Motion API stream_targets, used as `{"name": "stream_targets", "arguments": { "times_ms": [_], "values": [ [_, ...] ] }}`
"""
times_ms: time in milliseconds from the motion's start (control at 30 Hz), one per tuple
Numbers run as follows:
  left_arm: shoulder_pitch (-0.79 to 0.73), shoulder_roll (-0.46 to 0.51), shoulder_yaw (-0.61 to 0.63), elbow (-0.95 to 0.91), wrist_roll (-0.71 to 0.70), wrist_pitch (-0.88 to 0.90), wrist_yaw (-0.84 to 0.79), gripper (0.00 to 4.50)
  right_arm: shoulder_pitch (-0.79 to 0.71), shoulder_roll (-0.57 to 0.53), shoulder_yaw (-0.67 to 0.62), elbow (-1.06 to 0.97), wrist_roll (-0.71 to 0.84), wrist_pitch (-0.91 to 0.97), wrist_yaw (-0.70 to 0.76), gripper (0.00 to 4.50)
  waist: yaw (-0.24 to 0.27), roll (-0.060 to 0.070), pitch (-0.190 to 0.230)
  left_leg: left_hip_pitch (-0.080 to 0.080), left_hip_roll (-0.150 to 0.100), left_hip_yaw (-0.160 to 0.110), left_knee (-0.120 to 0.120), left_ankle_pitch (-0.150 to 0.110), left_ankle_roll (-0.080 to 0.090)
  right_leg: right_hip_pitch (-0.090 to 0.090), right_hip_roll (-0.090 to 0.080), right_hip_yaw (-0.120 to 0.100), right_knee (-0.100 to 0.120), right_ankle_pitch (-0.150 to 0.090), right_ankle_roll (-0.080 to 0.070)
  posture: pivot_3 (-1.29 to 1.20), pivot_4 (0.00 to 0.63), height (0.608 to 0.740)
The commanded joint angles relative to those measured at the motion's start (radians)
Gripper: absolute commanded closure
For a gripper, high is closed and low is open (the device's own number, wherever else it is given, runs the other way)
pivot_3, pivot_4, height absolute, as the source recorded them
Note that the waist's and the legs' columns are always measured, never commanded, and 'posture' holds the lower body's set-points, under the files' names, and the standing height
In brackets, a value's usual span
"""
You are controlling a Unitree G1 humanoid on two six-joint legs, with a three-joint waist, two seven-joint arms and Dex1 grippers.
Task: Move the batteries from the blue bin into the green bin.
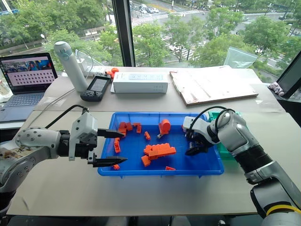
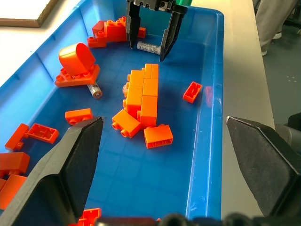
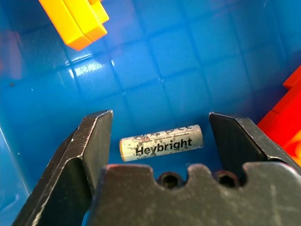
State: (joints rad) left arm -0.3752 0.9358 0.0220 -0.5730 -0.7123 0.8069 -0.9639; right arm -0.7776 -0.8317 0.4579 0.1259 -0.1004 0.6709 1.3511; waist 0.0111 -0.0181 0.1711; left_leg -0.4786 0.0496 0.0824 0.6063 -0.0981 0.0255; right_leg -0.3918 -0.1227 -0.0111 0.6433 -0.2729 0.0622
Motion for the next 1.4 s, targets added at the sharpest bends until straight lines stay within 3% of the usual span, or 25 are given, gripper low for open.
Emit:
{"name": "stream_targets", "arguments": {
  "times_ms": [33,233,533,867,1167,1233,1267,1367,1400],
  "values": [
    [-0.013,0.003,0.015,-0.006,0.004,-0.022,-0.006,0.00,-0.002,-0.029,-0.018,-0.031,-0.002,0.008,0.008,1.92,-0.001,0.000,0.000,0.000,0.000,0.000,0.000,0.000,0.000,0.000,0.000,0.000,0.000,0.000,0.000,0.00,0.150,0.736],
    [-0.014,-0.003,0.009,-0.009,0.004,-0.022,-0.004,0.00,-0.044,-0.020,-0.089,-0.077,0.085,0.081,0.028,2.06,-0.001,0.000,0.000,0.000,0.000,0.000,0.000,0.000,0.000,0.000,0.000,0.000,0.000,0.000,0.000,0.00,0.150,0.736],
    [-0.027,-0.015,-0.005,-0.001,0.012,-0.029,-0.011,0.00,-0.100,-0.099,-0.152,-0.108,0.159,0.121,0.064,2.06,0.000,0.000,0.000,0.000,0.000,0.000,0.000,0.000,0.000,0.000,0.000,0.000,-0.001,-0.002,-0.003,0.00,0.150,0.736],
    [-0.075,-0.092,-0.012,0.028,-0.019,-0.051,-0.013,0.00,-0.183,-0.309,-0.170,0.207,0.022,-0.053,-0.007,2.06,0.001,0.000,0.000,0.000,0.000,0.001,-0.001,0.000,0.000,-0.001,-0.001,0.001,-0.002,-0.003,-0.005,0.00,0.150,0.736],
    [-0.144,-0.165,0.036,0.056,-0.074,-0.033,0.036,0.00,-0.111,-0.269,-0.174,0.280,-0.027,-0.130,-0.055,2.06,-0.010,0.000,0.000,0.000,0.000,0.001,0.000,0.000,0.000,0.003,0.000,0.002,0.000,0.001,0.002,0.00,0.150,0.736],
    [-0.148,-0.166,0.040,0.058,-0.074,-0.030,0.046,0.00,-0.108,-0.264,-0.177,0.269,-0.029,-0.129,-0.056,1.06,-0.011,0.000,0.000,0.000,0.000,0.001,0.000,0.000,0.000,0.003,0.000,0.002,0.000,0.001,0.002,0.00,0.150,0.736],
    [-0.149,-0.163,0.041,0.059,-0.075,-0.027,0.050,0.00,-0.114,-0.261,-0.179,0.267,-0.035,-0.138,-0.061,0.94,-0.011,0.000,0.000,0.000,0.000,0.001,0.000,0.000,0.000,0.003,0.000,0.002,0.000,0.001,0.003,0.00,0.150,0.736],
    [-0.144,-0.139,0.032,0.063,-0.058,-0.017,0.055,0.00,-0.150,-0.246,-0.186,0.267,-0.046,-0.154,-0.074,0.02,-0.011,0.000,0.000,0.000,0.000,0.001,0.000,0.000,0.000,0.003,0.000,0.002,0.000,0.001,0.003,0.00,0.150,0.736],
    [-0.132,-0.110,0.011,0.066,-0.019,-0.024,0.048,0.00,-0.176,-0.233,-0.190,0.259,-0.041,-0.146,-0.070,0.02,-0.013,0.000,0.000,0.000,0.000,0.001,0.000,0.000,0.000,0.003,0.000,0.002,0.000,0.001,0.003,0.00,0.150,0.736]
  ]
}}
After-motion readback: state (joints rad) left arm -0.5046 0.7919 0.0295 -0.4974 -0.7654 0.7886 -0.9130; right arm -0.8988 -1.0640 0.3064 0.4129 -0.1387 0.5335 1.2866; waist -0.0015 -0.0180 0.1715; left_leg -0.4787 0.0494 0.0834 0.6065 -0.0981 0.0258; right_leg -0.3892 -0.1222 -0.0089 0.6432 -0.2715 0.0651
